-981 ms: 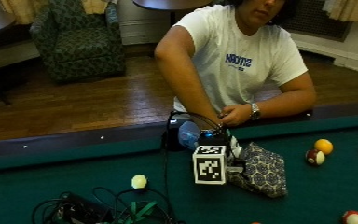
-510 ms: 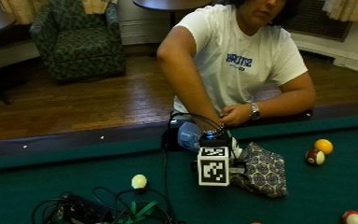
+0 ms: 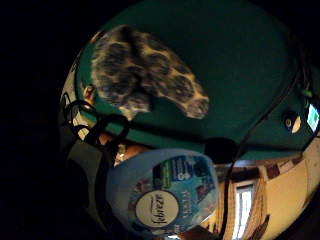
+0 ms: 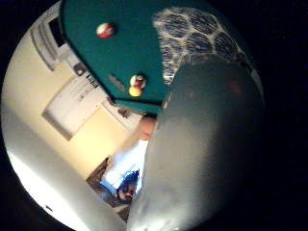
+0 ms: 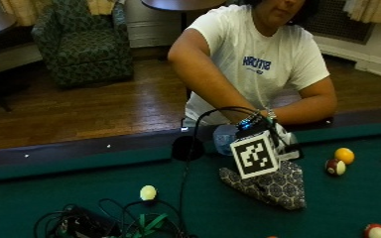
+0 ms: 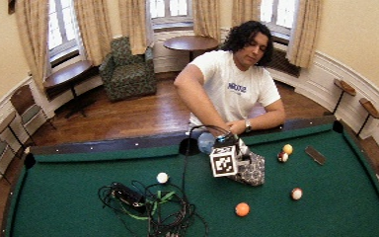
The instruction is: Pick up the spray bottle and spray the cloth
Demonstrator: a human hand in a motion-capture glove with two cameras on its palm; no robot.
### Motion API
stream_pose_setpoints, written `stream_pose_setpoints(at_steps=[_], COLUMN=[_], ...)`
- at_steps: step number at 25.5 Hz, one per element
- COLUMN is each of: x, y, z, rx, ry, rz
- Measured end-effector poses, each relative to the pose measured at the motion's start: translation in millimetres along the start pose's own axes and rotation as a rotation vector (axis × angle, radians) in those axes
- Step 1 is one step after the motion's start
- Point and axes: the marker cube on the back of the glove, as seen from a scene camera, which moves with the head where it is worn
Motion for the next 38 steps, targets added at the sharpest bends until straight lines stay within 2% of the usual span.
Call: stream_pose_setpoints(at_steps=[6, 11, 19, 28, 38], x=[-86.2, -145.0, -189.6, -187.8, -170.3], y=[6.1, -17.0, -71.5, -112.6, -140.7], z=[-33.3, -40.8, -25.3, 13.8, 40.6], rx=[0.157, 0.346, 0.596, 0.605, 0.593], ry=[-0.146, -0.265, -0.378, -0.484, -0.497], rz=[-0.277, -0.485, -0.663, -0.828, -0.889])
